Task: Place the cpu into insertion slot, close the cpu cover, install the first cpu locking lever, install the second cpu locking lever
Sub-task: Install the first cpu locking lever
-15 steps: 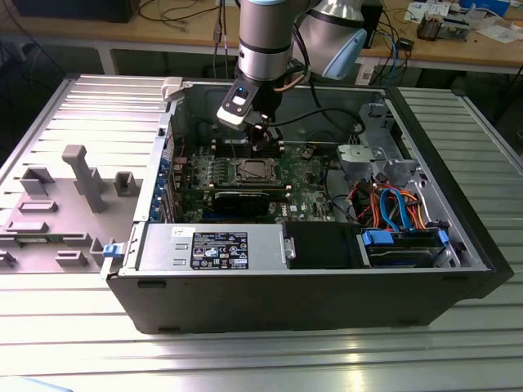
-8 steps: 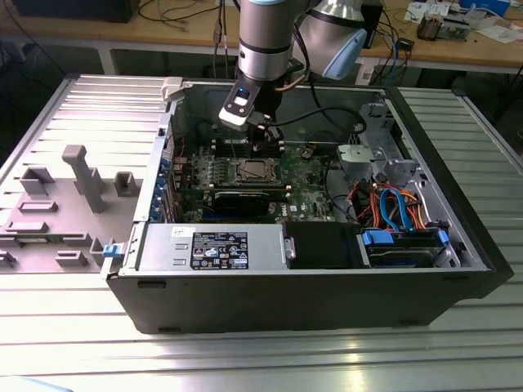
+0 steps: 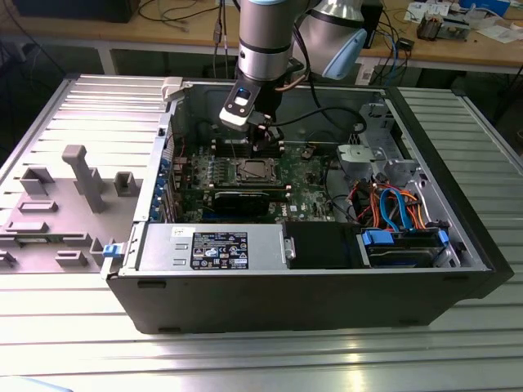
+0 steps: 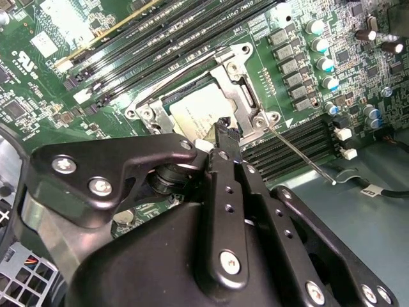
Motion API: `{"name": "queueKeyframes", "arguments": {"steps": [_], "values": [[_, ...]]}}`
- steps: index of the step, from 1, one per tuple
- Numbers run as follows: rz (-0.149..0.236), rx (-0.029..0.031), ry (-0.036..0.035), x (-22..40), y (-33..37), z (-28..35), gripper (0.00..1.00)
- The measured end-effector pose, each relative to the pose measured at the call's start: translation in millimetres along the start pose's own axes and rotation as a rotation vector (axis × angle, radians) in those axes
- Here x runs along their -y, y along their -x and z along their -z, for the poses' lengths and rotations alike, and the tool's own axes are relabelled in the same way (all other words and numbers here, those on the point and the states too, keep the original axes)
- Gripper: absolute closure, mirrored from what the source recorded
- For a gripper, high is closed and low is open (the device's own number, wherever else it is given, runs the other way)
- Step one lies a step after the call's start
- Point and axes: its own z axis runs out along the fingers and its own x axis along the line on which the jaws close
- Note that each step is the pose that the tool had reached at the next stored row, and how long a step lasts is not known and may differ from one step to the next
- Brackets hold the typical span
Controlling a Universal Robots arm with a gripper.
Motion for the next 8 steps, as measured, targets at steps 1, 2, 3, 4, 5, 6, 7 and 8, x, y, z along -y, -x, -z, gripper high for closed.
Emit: {"name": "queueKeyframes", "arguments": {"steps": [1, 2, 3, 4, 5, 6, 7, 8], "values": [[0.002, 0.0, 0.0, 0.0, 0.0, 0.0, 0.89], [0.002, 0.0, -0.0001, 0.0, 0.0, 0.0, 0.89], [0.003, 0.0, -0.0001, 0.0, 0.0, 0.0, 0.89], [0.005, 0.0, 0.0, 0.0, 0.0, 0.0, 0.89], [0.005, 0.0001, -0.0001, 0.0, 0.0, 0.0, 0.89], [0.007, 0.0001, -0.0002, 0.0, 0.0, 0.0, 0.89], [0.008, 0.0001, -0.0002, 0.0, 0.0, 0.0, 0.89], [0.009, 0.0001, -0.0002, 0.0, 0.0, 0.0, 0.89]]}}
